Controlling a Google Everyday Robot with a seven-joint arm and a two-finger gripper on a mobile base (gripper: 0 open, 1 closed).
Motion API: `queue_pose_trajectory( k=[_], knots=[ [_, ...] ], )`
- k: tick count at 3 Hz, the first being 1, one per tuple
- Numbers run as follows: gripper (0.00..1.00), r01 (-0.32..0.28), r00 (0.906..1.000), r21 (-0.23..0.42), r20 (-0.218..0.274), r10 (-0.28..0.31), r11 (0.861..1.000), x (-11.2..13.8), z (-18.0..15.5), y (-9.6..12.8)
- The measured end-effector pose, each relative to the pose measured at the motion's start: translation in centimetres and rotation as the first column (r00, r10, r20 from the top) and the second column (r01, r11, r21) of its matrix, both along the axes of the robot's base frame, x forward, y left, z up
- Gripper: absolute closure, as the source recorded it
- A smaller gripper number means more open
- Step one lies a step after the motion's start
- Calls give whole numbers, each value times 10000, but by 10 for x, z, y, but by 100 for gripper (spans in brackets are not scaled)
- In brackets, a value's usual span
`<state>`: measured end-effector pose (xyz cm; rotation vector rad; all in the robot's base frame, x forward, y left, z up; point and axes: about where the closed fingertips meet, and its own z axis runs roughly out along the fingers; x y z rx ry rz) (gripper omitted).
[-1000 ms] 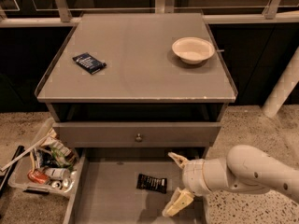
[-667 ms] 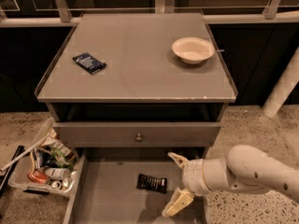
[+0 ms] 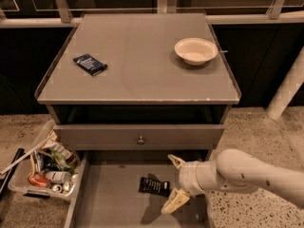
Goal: Pick rxbar chocolate from middle drawer and place on counter
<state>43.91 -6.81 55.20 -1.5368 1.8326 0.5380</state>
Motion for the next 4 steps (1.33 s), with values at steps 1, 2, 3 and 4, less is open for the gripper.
queue_pose_trajectory(
  k=[1, 2, 3, 4],
  knots=[
    [0, -87, 9998, -85, 156, 88, 9999, 20, -40, -2],
    [0, -432, 9987, 8, 272, 432, 9991, 30, -75, -2],
    [0, -630, 9978, 168, 208, 626, 9979, 35, -111, -1],
    [0, -458, 9985, 488, -270, 471, 9978, 42, -153, 0]
  ],
)
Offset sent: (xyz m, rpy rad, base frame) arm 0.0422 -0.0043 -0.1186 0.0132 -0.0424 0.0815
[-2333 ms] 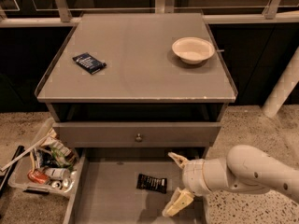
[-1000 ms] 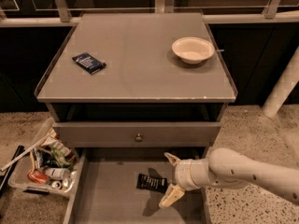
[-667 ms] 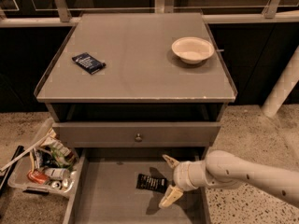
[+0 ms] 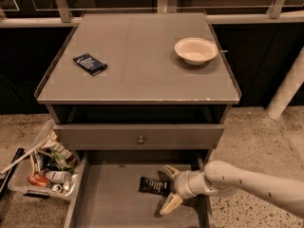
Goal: Pick rxbar chocolate from middle drawer and place on counter
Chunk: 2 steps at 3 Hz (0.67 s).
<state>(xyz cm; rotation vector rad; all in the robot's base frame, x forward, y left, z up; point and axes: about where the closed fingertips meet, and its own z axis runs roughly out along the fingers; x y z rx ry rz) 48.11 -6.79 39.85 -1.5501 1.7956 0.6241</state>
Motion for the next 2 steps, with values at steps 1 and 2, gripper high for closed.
queue_pose_trajectory(
  k=[1, 2],
  knots=[
    [0, 161, 9993, 286, -343, -152, 9995, 8, -31, 8],
    [0, 169, 9988, 546, -470, -144, 9984, 15, -45, 22]
  ],
)
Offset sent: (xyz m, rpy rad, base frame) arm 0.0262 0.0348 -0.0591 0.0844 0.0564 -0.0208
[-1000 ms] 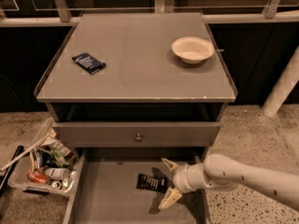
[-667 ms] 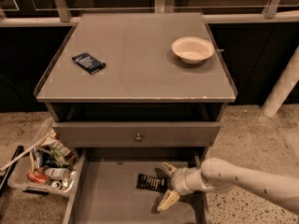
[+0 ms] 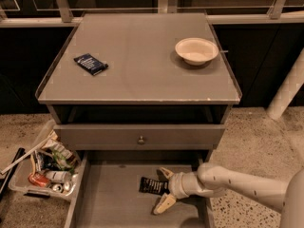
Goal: Pick rxbar chocolate from middle drawer and place on counter
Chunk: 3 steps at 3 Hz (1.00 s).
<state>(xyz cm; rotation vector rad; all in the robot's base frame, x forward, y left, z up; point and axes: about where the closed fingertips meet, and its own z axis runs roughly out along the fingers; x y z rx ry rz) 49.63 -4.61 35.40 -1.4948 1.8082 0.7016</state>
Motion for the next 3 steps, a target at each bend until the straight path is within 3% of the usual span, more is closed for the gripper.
queue_pose_trajectory(
  k=[3],
  knots=[
    [66, 3, 10000, 7, -6, -3, 10000, 0, 0, 0]
  ],
)
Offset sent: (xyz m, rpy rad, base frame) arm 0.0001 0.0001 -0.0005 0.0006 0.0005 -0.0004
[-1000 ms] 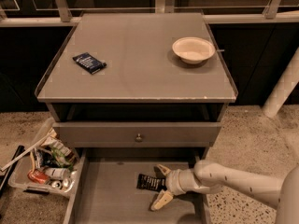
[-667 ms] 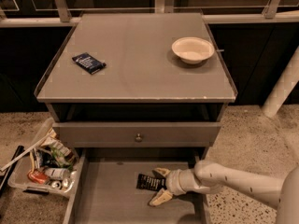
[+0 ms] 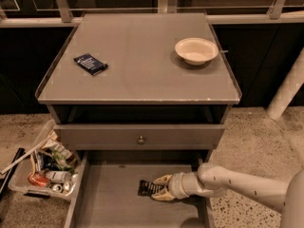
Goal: Pick rxbar chocolate from middle drawer and place on counter
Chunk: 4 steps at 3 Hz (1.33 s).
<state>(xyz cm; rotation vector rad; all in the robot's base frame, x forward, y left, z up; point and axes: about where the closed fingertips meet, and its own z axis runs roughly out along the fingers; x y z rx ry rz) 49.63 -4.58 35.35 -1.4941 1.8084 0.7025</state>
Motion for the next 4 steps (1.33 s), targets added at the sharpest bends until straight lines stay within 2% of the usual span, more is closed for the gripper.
queue_pose_trajectory(
  k=[1, 2, 3, 4],
  knots=[
    [89, 0, 10000, 0, 0, 0, 10000, 0, 0, 0],
    [100, -4, 10000, 1, -2, 4, 10000, 0, 0, 0],
    [100, -12, 10000, 1, -5, 12, 10000, 0, 0, 1],
    [100, -362, 9993, 89, 44, 362, 9993, -6, 13, 9]
  ],
)
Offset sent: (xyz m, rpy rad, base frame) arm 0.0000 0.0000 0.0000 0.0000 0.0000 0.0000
